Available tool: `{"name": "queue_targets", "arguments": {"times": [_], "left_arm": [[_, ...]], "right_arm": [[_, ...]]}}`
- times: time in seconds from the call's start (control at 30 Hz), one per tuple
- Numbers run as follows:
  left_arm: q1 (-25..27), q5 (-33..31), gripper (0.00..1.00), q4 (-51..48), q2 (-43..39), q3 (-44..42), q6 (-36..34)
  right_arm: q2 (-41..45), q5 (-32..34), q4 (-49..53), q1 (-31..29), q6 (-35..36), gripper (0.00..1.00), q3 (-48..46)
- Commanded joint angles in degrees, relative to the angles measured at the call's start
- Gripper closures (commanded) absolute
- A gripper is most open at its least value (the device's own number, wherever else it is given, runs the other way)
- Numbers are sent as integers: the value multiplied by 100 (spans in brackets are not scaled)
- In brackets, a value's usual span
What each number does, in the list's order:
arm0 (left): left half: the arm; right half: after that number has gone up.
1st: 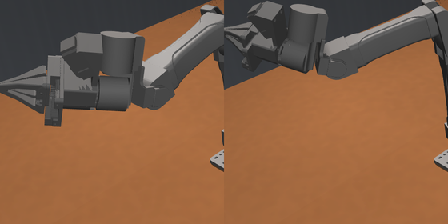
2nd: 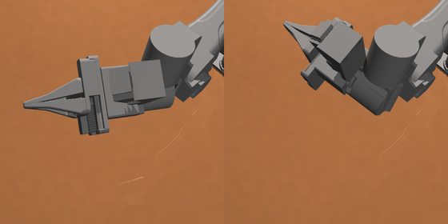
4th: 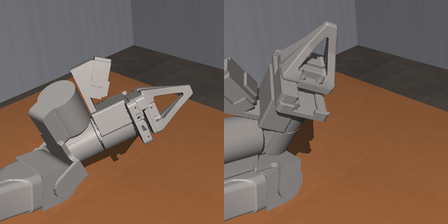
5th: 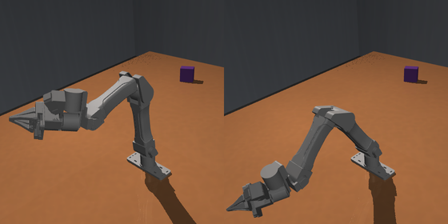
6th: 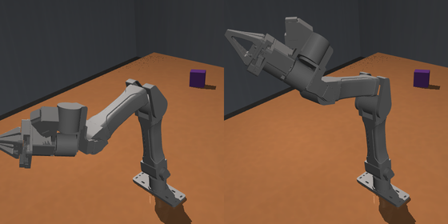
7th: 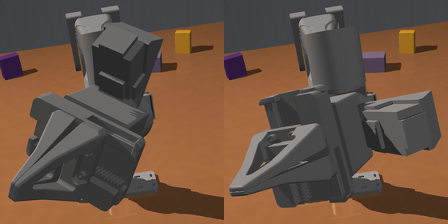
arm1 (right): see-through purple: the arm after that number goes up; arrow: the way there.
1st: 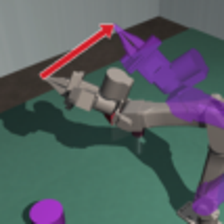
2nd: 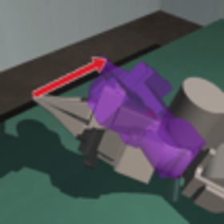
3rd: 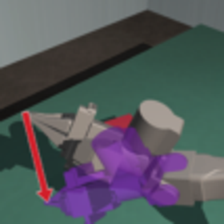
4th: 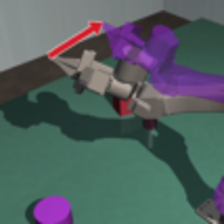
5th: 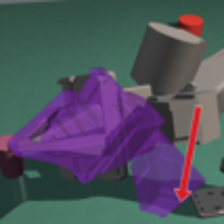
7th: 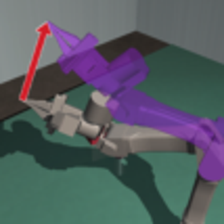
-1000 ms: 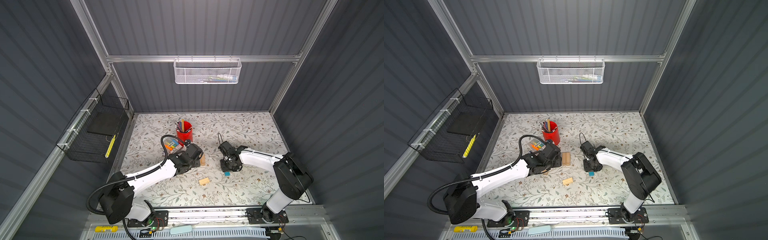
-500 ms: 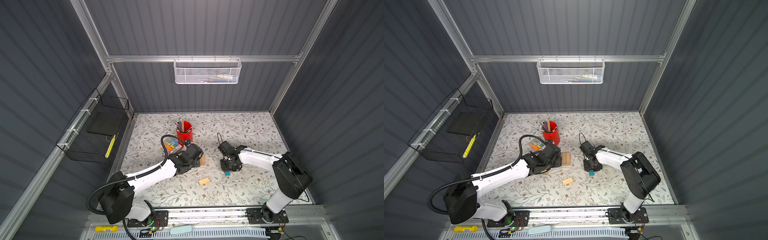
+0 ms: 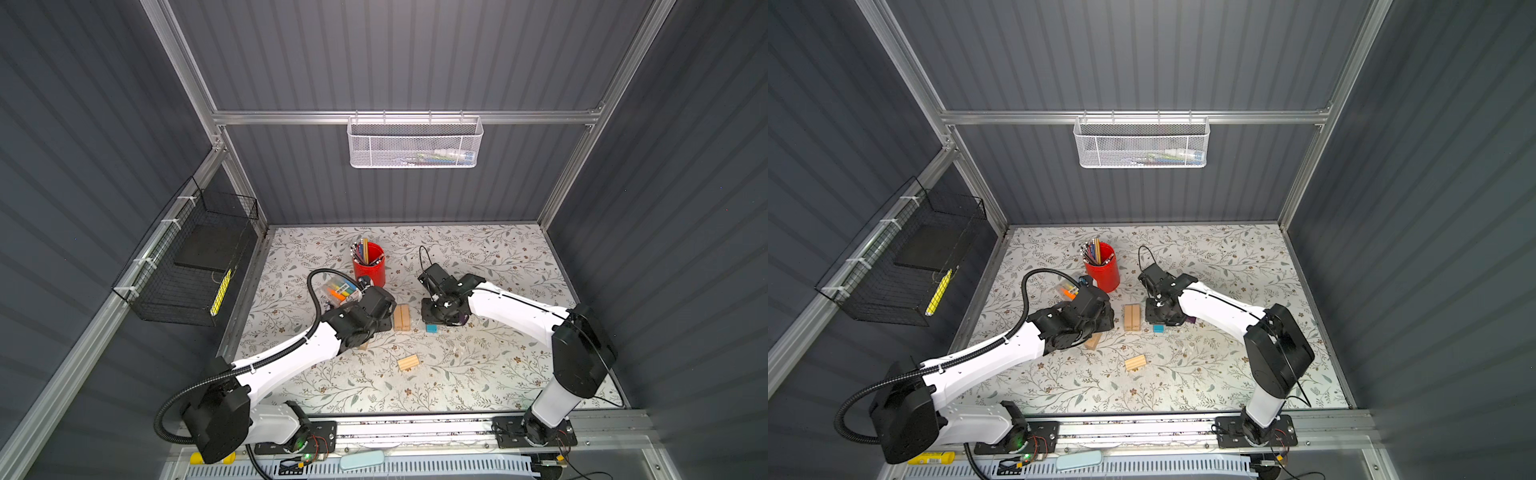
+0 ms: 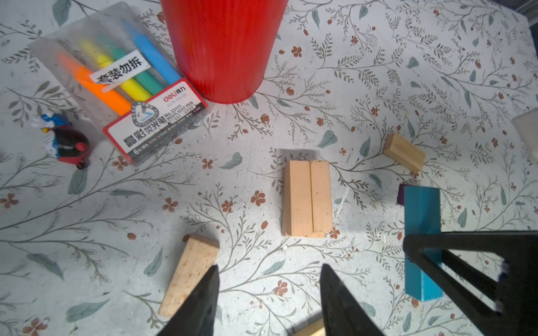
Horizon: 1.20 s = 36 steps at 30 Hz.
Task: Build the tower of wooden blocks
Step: 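Lift the teal block with the right gripper and carry it over the wooden blocks, then lower the teal block against the upright wooden blocks and open the right gripper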
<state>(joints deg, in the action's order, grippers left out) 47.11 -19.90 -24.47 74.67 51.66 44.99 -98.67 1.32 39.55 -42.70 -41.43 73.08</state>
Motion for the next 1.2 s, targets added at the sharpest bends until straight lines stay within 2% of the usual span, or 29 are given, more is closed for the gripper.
{"name": "queue_targets", "arguments": {"times": [0.0, 0.43, 1.17], "left_arm": [[-102, -147, 44, -234, -223, -147, -132], [-308, -343, 44, -453, -806, -628, 124], [-330, -402, 43, -454, -832, -701, 325]], "right_arm": [[-342, 28, 183, -161, -363, 76, 467], [-1407, 331, 389, -538, -581, 76, 1614], [-2045, 501, 608, -608, -550, 77, 2154]]}}
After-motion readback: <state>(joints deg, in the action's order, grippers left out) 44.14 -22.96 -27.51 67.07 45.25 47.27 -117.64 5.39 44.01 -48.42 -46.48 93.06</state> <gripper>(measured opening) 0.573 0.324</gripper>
